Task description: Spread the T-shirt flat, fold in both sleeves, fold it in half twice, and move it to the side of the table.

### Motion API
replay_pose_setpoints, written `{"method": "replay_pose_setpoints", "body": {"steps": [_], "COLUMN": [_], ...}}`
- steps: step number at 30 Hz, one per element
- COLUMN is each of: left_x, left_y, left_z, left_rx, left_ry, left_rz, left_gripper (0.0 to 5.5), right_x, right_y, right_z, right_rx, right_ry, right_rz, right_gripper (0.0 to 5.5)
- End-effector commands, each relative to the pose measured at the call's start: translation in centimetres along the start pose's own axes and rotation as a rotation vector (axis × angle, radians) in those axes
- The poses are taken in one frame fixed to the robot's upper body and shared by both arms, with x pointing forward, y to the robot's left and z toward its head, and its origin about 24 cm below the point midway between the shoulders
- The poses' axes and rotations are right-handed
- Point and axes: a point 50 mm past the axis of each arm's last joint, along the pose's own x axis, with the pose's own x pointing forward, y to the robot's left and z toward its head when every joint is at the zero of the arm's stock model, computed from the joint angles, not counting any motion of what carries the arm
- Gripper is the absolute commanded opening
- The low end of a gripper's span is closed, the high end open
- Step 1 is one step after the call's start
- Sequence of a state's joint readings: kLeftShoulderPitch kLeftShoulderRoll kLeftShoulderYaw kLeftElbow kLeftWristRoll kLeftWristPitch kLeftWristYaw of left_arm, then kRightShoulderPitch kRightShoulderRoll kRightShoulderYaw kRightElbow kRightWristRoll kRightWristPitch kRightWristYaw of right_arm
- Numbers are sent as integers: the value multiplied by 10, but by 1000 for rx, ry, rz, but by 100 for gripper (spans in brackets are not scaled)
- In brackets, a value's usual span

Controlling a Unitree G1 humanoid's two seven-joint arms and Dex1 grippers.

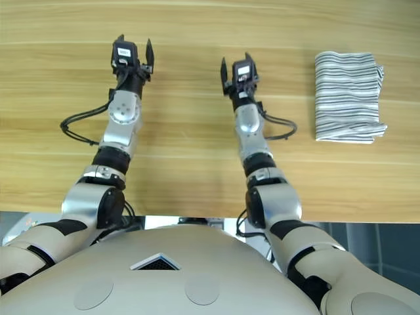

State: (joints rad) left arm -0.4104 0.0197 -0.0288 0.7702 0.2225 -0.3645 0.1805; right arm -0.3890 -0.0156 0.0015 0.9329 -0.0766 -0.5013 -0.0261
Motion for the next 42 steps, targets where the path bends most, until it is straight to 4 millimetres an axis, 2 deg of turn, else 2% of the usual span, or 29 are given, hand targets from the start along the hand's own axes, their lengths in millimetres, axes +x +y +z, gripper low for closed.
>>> {"method": "replay_pose_setpoints", "body": {"steps": [1, 7, 13, 19, 28, 32, 42], "left_x": [-23, -43, -52, -56, -56, -56, -55], "left_y": [-3, -8, -11, -16, -13, -12, -9], "left_z": [-13, -12, -12, -7, -7, -8, -9], "left_rx": [73, 19, -31, -115, -142, -140, -138], "left_ry": [-3, 18, 68, 71, 86, 91, 94], "left_rz": [-11, -23, -42, -84, -61, -43, -15], "left_gripper": [326, 326, 326, 427, 427, 374, 374], "right_x": [-16, -40, -51, -55, -55, -54, -54], "right_y": [-5, -8, -13, -18, -16, -15, -15], "right_z": [-4, -2, 0, 1, 0, 0, -1], "right_rx": [-46, -86, -70, -65, -67, -67, -68], "right_ry": [-18, -46, -35, -26, -19, -17, -14], "right_rz": [-19, -27, -40, -56, -42, -32, -27], "right_gripper": [303, 303, 303, 303, 303, 303, 303]}}
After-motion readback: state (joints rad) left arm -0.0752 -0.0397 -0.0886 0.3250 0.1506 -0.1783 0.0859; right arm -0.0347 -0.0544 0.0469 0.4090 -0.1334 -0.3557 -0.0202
